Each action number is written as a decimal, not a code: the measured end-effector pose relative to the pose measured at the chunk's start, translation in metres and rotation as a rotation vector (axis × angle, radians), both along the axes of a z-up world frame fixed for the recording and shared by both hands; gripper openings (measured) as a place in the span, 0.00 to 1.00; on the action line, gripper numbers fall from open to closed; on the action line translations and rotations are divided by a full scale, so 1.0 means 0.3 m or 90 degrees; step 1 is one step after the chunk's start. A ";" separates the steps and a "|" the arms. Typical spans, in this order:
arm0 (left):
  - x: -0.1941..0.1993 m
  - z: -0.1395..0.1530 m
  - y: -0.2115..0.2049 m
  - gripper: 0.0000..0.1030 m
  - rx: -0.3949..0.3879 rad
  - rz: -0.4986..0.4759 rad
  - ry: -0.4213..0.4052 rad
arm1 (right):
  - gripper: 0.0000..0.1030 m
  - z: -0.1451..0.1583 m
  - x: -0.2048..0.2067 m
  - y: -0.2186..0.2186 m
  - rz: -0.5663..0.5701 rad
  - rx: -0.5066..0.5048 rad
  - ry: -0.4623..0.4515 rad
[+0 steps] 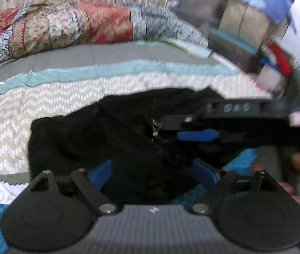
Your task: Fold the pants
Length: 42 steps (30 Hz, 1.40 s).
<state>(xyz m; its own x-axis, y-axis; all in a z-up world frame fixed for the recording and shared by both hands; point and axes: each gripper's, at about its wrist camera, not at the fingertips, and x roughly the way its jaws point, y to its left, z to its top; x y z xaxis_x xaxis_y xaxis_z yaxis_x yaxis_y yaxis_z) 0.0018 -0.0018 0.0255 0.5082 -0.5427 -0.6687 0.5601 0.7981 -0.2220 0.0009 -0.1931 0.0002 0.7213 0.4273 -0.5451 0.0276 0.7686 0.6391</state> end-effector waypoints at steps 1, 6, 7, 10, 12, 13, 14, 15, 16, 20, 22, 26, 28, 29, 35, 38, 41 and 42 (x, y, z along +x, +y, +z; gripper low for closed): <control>-0.003 0.021 0.043 0.84 -0.022 0.010 0.006 | 0.61 0.012 0.009 0.011 0.014 -0.012 -0.011; 0.037 0.047 0.281 0.86 -0.087 0.152 0.052 | 0.85 0.024 0.100 0.085 0.094 -0.066 -0.036; 0.050 0.040 0.322 0.86 -0.096 0.185 0.066 | 0.86 0.008 0.132 0.107 0.106 -0.076 -0.027; 0.081 0.013 0.395 0.85 -0.118 0.246 0.101 | 0.87 -0.039 0.213 0.186 0.146 -0.122 0.007; 0.092 0.002 0.404 0.84 -0.124 0.257 0.113 | 0.46 -0.058 0.236 0.245 0.193 -0.156 0.025; 0.097 -0.001 0.397 0.84 -0.121 0.257 0.111 | 0.33 -0.051 0.235 0.265 0.200 -0.180 0.020; 0.097 -0.001 0.389 0.84 -0.117 0.255 0.107 | 0.25 -0.028 0.221 0.279 0.198 -0.202 -0.004; 0.100 0.002 0.387 0.84 -0.115 0.252 0.103 | 0.19 0.006 0.196 0.273 0.189 -0.210 -0.041; 0.105 0.007 0.377 0.84 -0.114 0.246 0.099 | 0.19 0.036 0.177 0.260 0.171 -0.218 -0.067; 0.125 0.014 0.326 0.84 -0.108 0.217 0.086 | 0.19 0.072 0.132 0.166 0.056 -0.294 -0.091; 0.136 0.023 0.279 0.84 -0.104 0.202 0.083 | 0.21 0.021 0.148 0.130 0.043 -0.321 -0.049; 0.168 0.026 0.191 0.81 -0.097 0.170 0.083 | 0.64 0.019 0.133 0.061 0.035 -0.288 -0.049; 0.188 0.034 0.151 0.79 -0.098 0.154 0.082 | 0.66 0.063 0.115 0.024 -0.010 -0.255 -0.087; 0.196 0.039 0.132 0.75 -0.098 0.147 0.080 | 0.66 0.079 0.102 -0.007 -0.031 -0.239 -0.097; 0.282 0.051 -0.031 0.55 -0.104 0.091 0.091 | 0.53 0.122 0.053 -0.129 -0.118 -0.247 -0.118; 0.314 0.021 -0.123 0.52 -0.074 0.069 0.095 | 0.53 0.109 0.013 -0.251 -0.202 -0.253 -0.107; 0.340 -0.046 -0.200 0.48 -0.023 0.060 0.115 | 0.57 0.062 -0.008 -0.383 -0.258 -0.257 -0.064; 0.346 -0.072 -0.220 0.48 -0.003 0.064 0.119 | 0.63 0.045 -0.008 -0.420 -0.267 -0.253 -0.049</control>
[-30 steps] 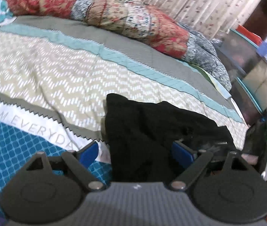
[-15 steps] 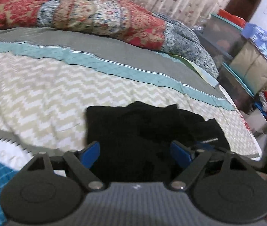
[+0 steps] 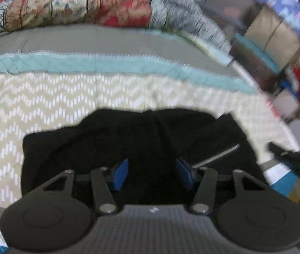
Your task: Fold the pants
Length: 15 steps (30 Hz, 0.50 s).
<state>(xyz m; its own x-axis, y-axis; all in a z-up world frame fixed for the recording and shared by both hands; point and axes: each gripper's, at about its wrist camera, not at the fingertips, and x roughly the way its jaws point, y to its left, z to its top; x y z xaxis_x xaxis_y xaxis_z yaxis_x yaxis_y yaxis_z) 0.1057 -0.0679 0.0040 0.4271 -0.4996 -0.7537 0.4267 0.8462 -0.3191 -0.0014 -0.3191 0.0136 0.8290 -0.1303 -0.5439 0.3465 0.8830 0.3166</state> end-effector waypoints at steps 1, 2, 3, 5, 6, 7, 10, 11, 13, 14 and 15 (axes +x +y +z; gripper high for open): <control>0.003 -0.025 -0.018 0.50 0.020 0.001 0.000 | 0.66 -0.021 -0.003 -0.035 -0.011 0.009 0.011; 0.006 -0.046 -0.035 0.50 0.043 0.000 0.000 | 0.69 -0.039 -0.007 -0.059 -0.018 0.018 0.020; 0.011 -0.065 -0.049 0.50 0.062 0.000 0.006 | 0.70 -0.059 -0.008 -0.079 -0.025 0.033 0.029; 0.021 -0.086 -0.067 0.50 0.080 0.006 0.011 | 0.70 -0.098 -0.013 -0.105 -0.032 0.079 0.040; 0.021 -0.084 -0.078 0.50 0.092 0.006 0.008 | 0.70 -0.118 -0.017 -0.115 -0.028 0.110 0.041; 0.020 -0.080 -0.085 0.50 0.102 0.004 0.007 | 0.70 -0.136 -0.018 -0.116 -0.017 0.138 0.043; 0.005 -0.048 -0.092 0.53 0.127 -0.006 -0.001 | 0.64 -0.137 -0.013 -0.056 0.022 0.134 0.056; 0.004 -0.028 -0.083 0.59 0.126 -0.006 0.003 | 0.47 -0.121 -0.014 -0.028 0.042 0.120 0.057; 0.005 0.035 -0.043 0.71 0.092 0.009 0.017 | 0.19 -0.091 -0.006 0.015 0.059 0.090 0.058; 0.002 0.078 -0.016 0.74 0.063 0.023 0.012 | 0.18 -0.071 -0.004 0.034 0.062 0.076 0.052; -0.002 0.122 0.005 0.75 0.040 0.035 0.002 | 0.16 -0.047 -0.010 0.057 0.070 0.059 0.041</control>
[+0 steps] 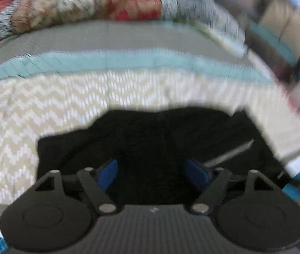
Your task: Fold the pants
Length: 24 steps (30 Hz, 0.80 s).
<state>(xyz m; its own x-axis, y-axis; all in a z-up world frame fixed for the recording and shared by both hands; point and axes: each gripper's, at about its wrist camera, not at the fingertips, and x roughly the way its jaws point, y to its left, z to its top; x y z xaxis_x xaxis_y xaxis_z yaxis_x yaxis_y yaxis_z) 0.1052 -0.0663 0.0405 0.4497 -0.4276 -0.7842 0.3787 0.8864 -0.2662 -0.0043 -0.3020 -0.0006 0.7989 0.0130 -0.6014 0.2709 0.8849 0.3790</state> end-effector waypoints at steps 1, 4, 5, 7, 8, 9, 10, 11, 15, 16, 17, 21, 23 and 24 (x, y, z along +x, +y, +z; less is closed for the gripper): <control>-0.008 0.054 0.018 0.78 -0.025 0.005 -0.014 | 0.16 0.028 -0.008 0.027 0.013 -0.017 -0.017; -0.006 0.165 0.005 0.96 -0.072 -0.016 -0.031 | 0.16 0.104 -0.012 0.116 0.058 -0.069 -0.064; 0.000 0.188 -0.018 0.97 -0.080 -0.034 -0.027 | 0.16 0.125 -0.013 0.153 0.077 -0.087 -0.080; 0.018 0.217 -0.090 1.00 -0.084 -0.085 -0.003 | 0.16 0.154 -0.007 0.226 0.114 -0.123 -0.103; 0.028 0.222 -0.136 1.00 -0.080 -0.116 0.016 | 0.16 0.163 -0.004 0.256 0.131 -0.139 -0.109; 0.032 0.221 -0.179 1.00 -0.074 -0.144 0.032 | 0.16 0.165 -0.005 0.289 0.147 -0.155 -0.114; 0.039 0.215 -0.223 1.00 -0.062 -0.169 0.043 | 0.16 0.168 -0.002 0.318 0.161 -0.171 -0.118; 0.044 0.210 -0.258 1.00 -0.045 -0.182 0.046 | 0.16 0.170 -0.003 0.346 0.174 -0.189 -0.122; 0.056 0.181 -0.324 0.58 0.010 -0.213 0.062 | 0.15 0.183 -0.009 0.425 0.213 -0.218 -0.140; 0.060 0.163 -0.325 0.21 0.027 -0.214 0.076 | 0.15 0.189 -0.016 0.439 0.222 -0.223 -0.148; 0.062 0.159 -0.305 0.17 0.025 -0.205 0.081 | 0.15 0.196 -0.023 0.454 0.230 -0.228 -0.153; 0.052 0.186 -0.145 0.15 -0.027 -0.167 0.059 | 0.15 0.220 -0.028 0.496 0.260 -0.219 -0.171; 0.045 0.202 -0.056 0.15 -0.052 -0.145 0.054 | 0.15 0.229 -0.025 0.531 0.285 -0.211 -0.180; 0.039 0.204 -0.004 0.15 -0.064 -0.133 0.054 | 0.15 0.230 -0.025 0.558 0.301 -0.212 -0.184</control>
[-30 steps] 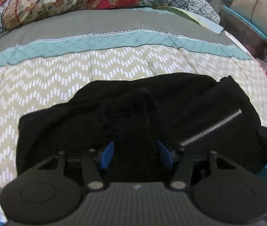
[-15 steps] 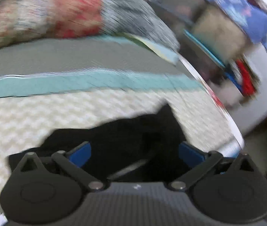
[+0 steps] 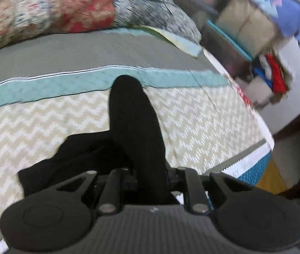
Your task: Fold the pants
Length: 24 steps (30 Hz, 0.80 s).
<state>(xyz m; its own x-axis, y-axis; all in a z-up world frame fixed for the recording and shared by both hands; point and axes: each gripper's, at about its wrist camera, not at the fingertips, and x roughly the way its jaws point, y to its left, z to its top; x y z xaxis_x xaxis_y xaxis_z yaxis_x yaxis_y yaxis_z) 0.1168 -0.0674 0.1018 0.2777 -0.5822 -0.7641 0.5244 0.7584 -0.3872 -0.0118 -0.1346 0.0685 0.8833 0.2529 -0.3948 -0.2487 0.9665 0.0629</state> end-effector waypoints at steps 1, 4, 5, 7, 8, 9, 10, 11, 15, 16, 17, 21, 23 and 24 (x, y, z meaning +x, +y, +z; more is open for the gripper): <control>-0.001 0.000 0.035 0.15 -0.007 0.008 0.000 | 0.15 -0.002 0.002 0.028 0.016 -0.004 -0.001; -0.009 -0.027 0.159 0.15 -0.021 0.046 0.007 | 0.15 -0.030 0.014 0.114 0.064 -0.016 0.010; -0.010 -0.043 0.197 0.15 -0.025 0.061 0.010 | 0.15 -0.043 0.021 0.140 0.080 -0.021 0.017; -0.014 -0.089 0.273 0.16 -0.034 0.096 0.024 | 0.15 -0.067 0.031 0.193 0.106 -0.031 0.031; -0.018 -0.119 0.312 0.16 -0.040 0.116 0.036 | 0.15 -0.076 0.041 0.213 0.118 -0.033 0.040; -0.020 -0.151 0.348 0.16 -0.047 0.135 0.049 | 0.15 -0.089 0.055 0.228 0.131 -0.032 0.055; -0.021 -0.180 0.379 0.16 -0.052 0.151 0.060 | 0.15 -0.105 0.061 0.248 0.141 -0.033 0.069; -0.022 -0.220 0.405 0.16 -0.053 0.169 0.074 | 0.15 -0.129 0.073 0.262 0.151 -0.032 0.090; -0.016 -0.384 0.451 0.17 -0.060 0.211 0.135 | 0.16 -0.213 0.097 0.307 0.170 -0.063 0.157; -0.014 -0.414 0.449 0.18 -0.061 0.215 0.144 | 0.16 -0.230 0.104 0.311 0.175 -0.079 0.170; -0.015 -0.430 0.446 0.19 -0.067 0.219 0.147 | 0.20 -0.235 0.112 0.305 0.182 -0.089 0.179; -0.018 -0.420 0.443 0.23 -0.074 0.213 0.122 | 0.34 -0.165 0.060 0.254 0.224 -0.072 0.160; -0.023 -0.410 0.435 0.25 -0.067 0.207 0.109 | 0.34 -0.124 0.025 0.216 0.222 -0.055 0.145; -0.024 -0.406 0.426 0.26 -0.065 0.204 0.103 | 0.34 -0.105 0.007 0.191 0.212 -0.041 0.138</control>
<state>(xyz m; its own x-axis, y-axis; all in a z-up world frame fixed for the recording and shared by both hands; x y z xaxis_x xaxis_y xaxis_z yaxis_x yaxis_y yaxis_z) 0.1094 0.0606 -0.0199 0.3384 -0.5612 -0.7553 0.1919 0.8270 -0.5285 -0.0095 -0.0773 0.0371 0.6514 0.4799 -0.5877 -0.5363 0.8391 0.0909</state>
